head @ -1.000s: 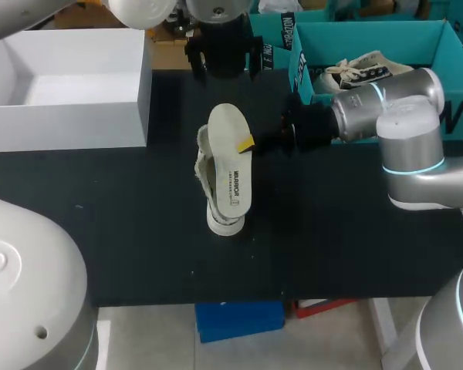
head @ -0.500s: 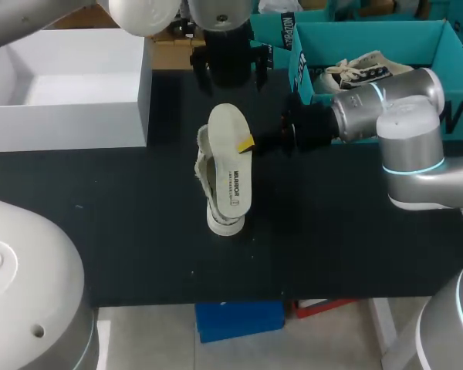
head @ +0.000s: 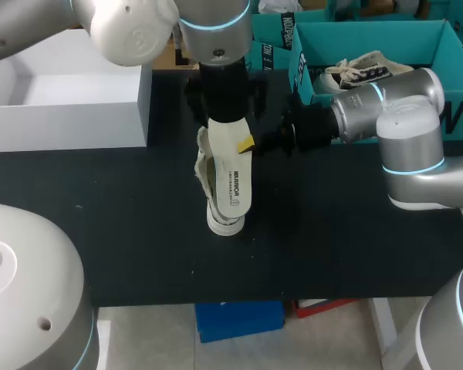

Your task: Take the shoe out of the shoebox, open the shoe tongue, remove and reinsert the insole, then place the shoe into the shoebox

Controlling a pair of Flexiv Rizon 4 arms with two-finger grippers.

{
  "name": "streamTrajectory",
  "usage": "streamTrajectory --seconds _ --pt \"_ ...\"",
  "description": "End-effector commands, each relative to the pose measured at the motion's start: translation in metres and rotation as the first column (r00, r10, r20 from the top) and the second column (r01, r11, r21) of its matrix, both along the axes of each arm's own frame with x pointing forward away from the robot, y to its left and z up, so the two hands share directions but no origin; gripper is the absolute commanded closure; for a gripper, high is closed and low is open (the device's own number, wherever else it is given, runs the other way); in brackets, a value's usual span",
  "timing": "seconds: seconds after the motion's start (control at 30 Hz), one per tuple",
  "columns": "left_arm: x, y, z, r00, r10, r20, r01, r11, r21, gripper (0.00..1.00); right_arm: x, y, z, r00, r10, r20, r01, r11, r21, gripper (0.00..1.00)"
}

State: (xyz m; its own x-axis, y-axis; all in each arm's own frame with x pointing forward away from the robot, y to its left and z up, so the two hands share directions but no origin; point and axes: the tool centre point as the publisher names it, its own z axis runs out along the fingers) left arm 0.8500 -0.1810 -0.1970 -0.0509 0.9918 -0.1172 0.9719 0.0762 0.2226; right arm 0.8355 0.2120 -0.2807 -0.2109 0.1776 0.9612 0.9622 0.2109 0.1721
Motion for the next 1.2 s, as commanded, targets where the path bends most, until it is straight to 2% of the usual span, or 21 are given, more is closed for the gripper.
streamTrajectory --seconds 0.03,0.53,0.9,0.97,1.07,1.2 --pt "-0.027 0.005 -0.002 0.999 -0.003 0.038 0.003 1.000 -0.003 0.00 0.000 0.001 -0.001 1.000 -0.002 0.000 0.002 1.000 0.001 1.00" --pt "-0.085 -0.001 -0.025 0.999 -0.022 0.031 0.022 1.000 -0.008 0.00 0.000 0.001 -0.001 1.000 -0.002 0.000 0.002 1.000 0.001 1.00" --pt "-0.095 -0.001 -0.030 0.999 -0.042 0.017 0.042 0.999 -0.017 0.00 0.000 0.001 -0.001 1.000 -0.002 0.000 0.002 1.000 0.001 1.00" --pt "-0.094 0.002 -0.027 0.999 -0.045 0.013 0.046 0.997 -0.064 0.00 0.000 0.001 -0.001 1.000 -0.002 0.000 0.002 1.000 0.001 1.00" --pt "-0.091 0.008 -0.024 0.998 -0.066 -0.012 0.062 0.979 -0.192 0.00 0.000 0.001 -0.001 1.000 -0.002 0.000 0.002 1.000 0.001 1.00" --pt "-0.088 0.021 -0.019 0.995 -0.095 -0.033 0.072 0.904 -0.421 0.00 0.000 0.001 -0.001 1.000 -0.002 0.000 0.002 1.000 0.001 1.00"
